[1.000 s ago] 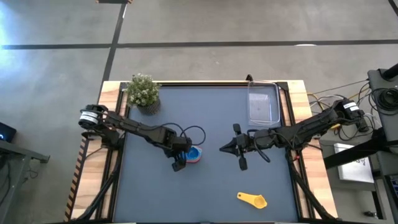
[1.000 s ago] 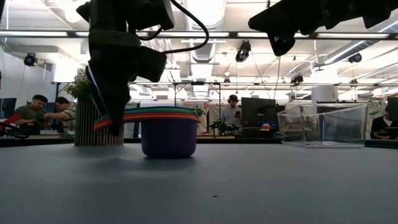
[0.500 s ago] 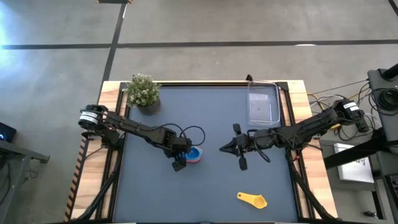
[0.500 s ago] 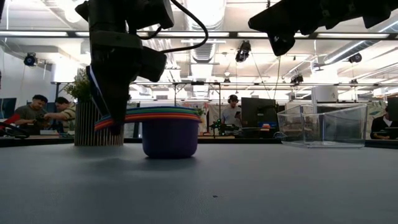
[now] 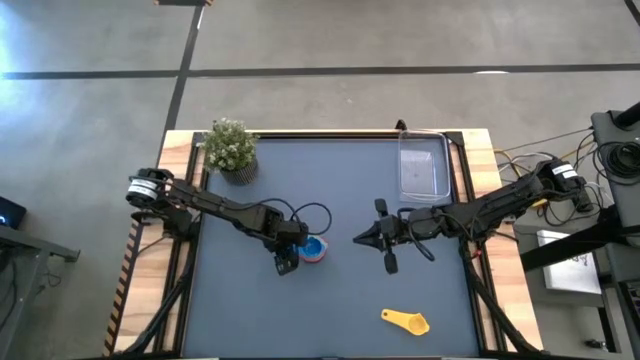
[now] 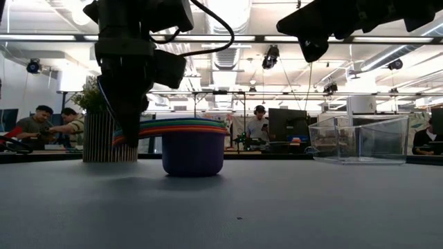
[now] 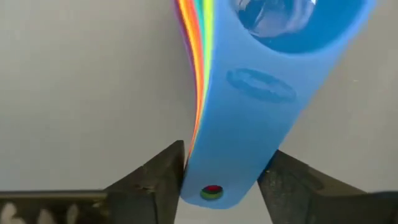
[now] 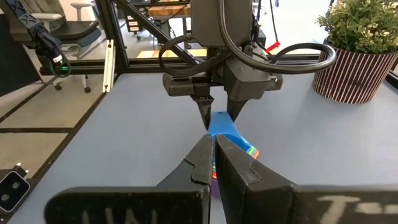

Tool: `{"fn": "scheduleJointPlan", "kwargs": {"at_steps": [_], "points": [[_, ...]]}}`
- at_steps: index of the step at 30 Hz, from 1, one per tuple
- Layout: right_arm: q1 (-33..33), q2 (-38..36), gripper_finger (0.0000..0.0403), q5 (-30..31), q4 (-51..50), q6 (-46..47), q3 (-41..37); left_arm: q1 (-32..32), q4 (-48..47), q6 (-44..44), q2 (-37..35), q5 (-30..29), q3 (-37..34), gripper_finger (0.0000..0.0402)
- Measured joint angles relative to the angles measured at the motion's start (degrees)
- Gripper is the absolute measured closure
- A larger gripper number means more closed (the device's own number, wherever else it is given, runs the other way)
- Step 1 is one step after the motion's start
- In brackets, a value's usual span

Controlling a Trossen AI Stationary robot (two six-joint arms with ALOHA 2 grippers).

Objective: Nest measuring cups in basket
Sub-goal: Adjust the stacked measuring cups

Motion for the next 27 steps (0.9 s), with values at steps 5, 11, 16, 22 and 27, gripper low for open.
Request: {"fn": "scheduleJointPlan", "kwargs": {"at_steps": [5,11,16,22,27], "points": [[0.0,0.0,0.0394,0.0,0.0,0.0,0.0,0.7,0.0,2.9,0.0,-0.8,0.0,0.0255],[0.0,0.0,0.0394,0.0,0.0,-0.1,0.0,2.1,0.2,6.3,0.0,-0.8,0.0,0.0267],[0.0,0.0,0.0394,0.0,0.0,-0.1,-0.1,3.6,0.7,11.2,0.0,-0.8,0.0,0.0267],[0.0,0.0,0.0394,0.0,0.0,-0.1,-0.1,5.3,0.8,18.6,0.0,-0.7,0.0,0.0267],[0.0,0.0,0.0394,0.0,0.0,-0.2,-0.1,6.6,0.9,24.2,0.0,-0.7,0.0,0.0267]]}}
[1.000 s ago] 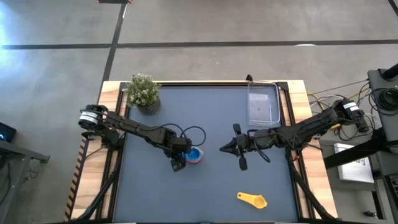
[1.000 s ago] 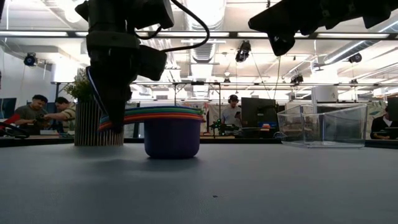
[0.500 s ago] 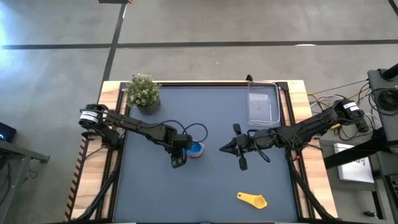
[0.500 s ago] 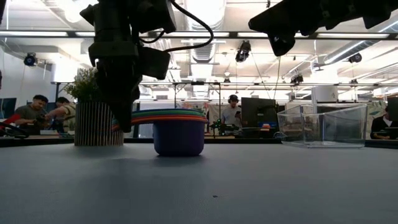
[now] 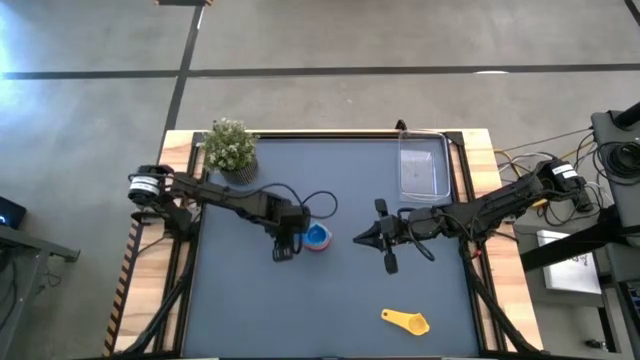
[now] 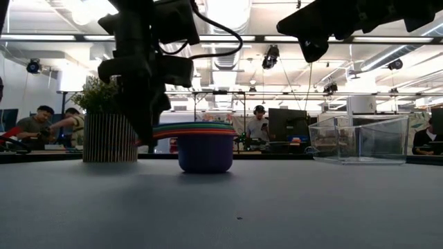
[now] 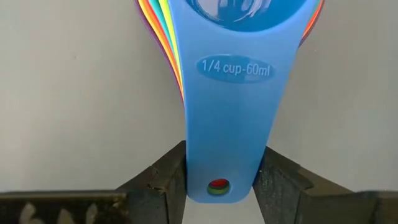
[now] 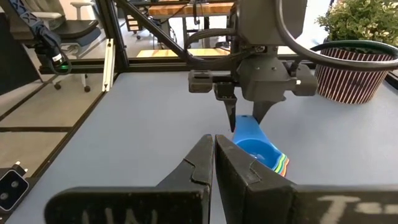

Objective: Nest measuring cups in basket
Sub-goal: Adjust the stacked measuring cups, then stack the yellow measuring cup on top of the blue measuring cup

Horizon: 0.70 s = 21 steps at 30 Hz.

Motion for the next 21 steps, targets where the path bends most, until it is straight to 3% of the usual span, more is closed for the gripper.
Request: {"fn": "scheduleJointPlan", "kwargs": {"at_steps": [9,21], "points": [[0.0,0.0,0.0394,0.0,-0.1,0.0,-0.1,0.7,0.0,1.9,0.0,2.6,0.0,0.0256],[0.0,0.0,0.0394,0.0,-0.1,0.0,-0.1,0.7,-2.2,1.1,-3.6,3.5,0.0,0.0139]]}}
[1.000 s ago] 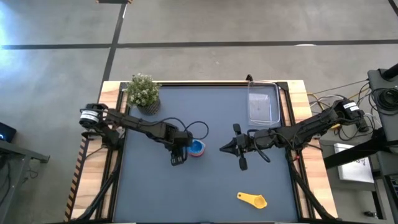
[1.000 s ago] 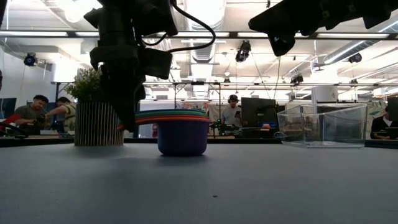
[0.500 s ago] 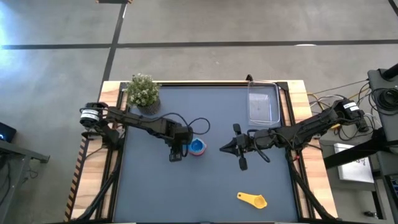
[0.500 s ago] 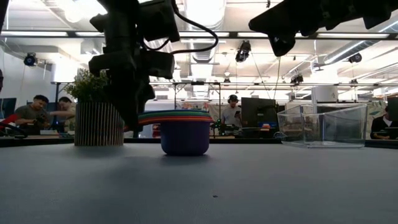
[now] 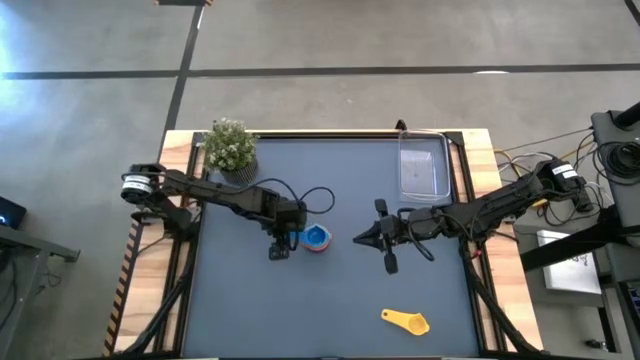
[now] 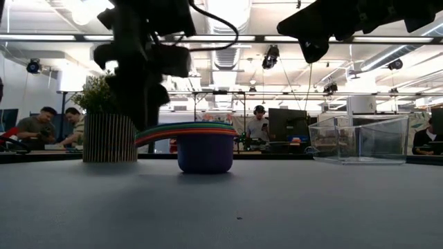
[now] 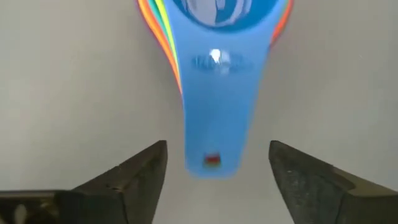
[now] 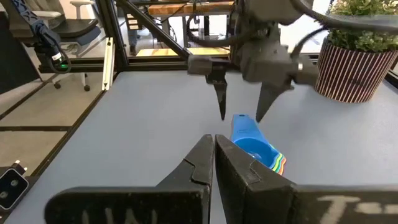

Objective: Nest measuring cups in basket
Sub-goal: Stack the yellow measuring cup on top of the blue measuring cup

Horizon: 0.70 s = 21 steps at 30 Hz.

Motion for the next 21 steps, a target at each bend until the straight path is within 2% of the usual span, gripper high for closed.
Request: {"fn": "scheduleJointPlan", "kwargs": {"at_steps": [7,11,18,21], "points": [[0.0,-0.9,0.0394,0.0,-4.4,0.7,1.0,-0.1,-7.4,-5.2,-10.0,-0.7,0.0,0.0116],[0.1,-2.5,0.0394,-0.1,-9.7,2.2,3.1,-3.1,-4.5,-7.1,-16.1,-7.4,-1.0,0.0122],[3.4,-4.3,0.0394,-0.1,-34.4,8.5,9.3,-10.9,11.8,-8.4,-22.4,-22.0,-6.8,0.0132],[6.7,-4.2,0.0394,0.8,-42.2,11.1,11.7,-13.2,22.3,-6.9,-23.1,-25.0,-10.8,0.0132]]}}
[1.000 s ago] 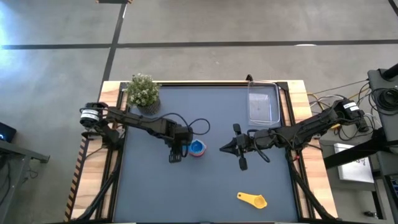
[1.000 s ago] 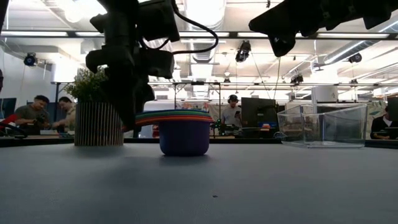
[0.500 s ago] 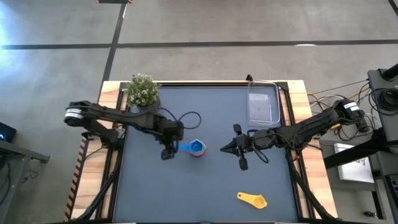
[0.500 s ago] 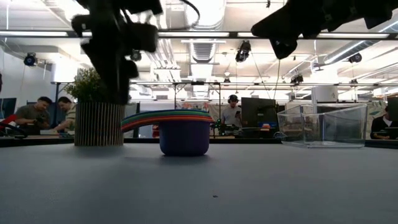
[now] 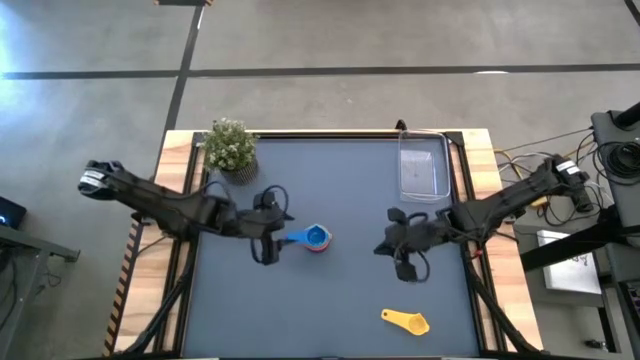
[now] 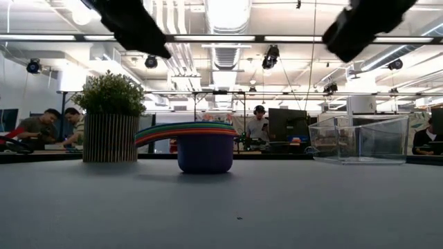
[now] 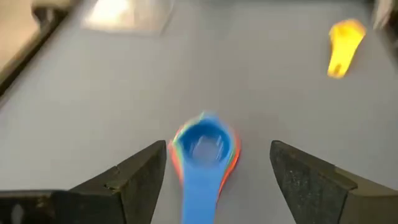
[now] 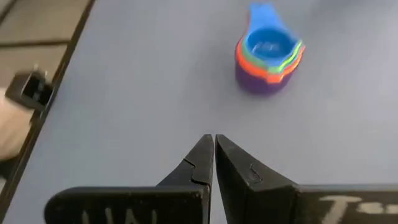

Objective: Nest measuring cups in basket
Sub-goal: Stack the yellow measuring cup on top of the blue measuring cup

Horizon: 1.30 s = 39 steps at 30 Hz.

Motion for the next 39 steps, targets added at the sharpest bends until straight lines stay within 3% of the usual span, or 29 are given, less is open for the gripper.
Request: {"fn": "scheduleJointPlan", "kwargs": {"at_steps": [6,11,14,18,24,30,34,39], "points": [[9.2,0.0,0.0394,4.3,-10.2,8.4,1.9,-1.5,24.2,1.8,-0.1,-0.9,-10.3,0.0132],[17.4,0.4,0.0394,4.2,-10.6,16.9,0.8,-1.5,42.2,1.6,0.4,-0.9,-17.8,0.0132],[21.9,1.4,0.0390,4.2,-10.8,20.6,0.2,-1.5,48.2,1.6,0.4,-1.0,-20.7,0.0132],[25.8,3.7,0.0368,4.2,-10.4,27.1,0.2,-1.6,51.8,0.8,0.5,-0.9,-23.1,0.0132],[27.7,9.8,0.0299,4.0,-10.2,33.5,0.2,-1.7,53.4,-0.8,3.3,-0.6,-23.9,0.0132],[27.6,17.1,0.0239,-1.2,-6.1,34.3,0.2,-1.7,53.7,-0.1,5.9,1.0,-21.6,0.0132],[27.7,20.1,0.0223,-5.4,-2.7,35.2,0.3,-1.9,53.5,0.1,5.0,4.0,-20.3,0.0132],[28.7,21.4,0.0227,-6.3,-2.6,36.0,1.1,-2.0,53.5,2.2,4.2,4.1,-19.6,0.0132]]}}
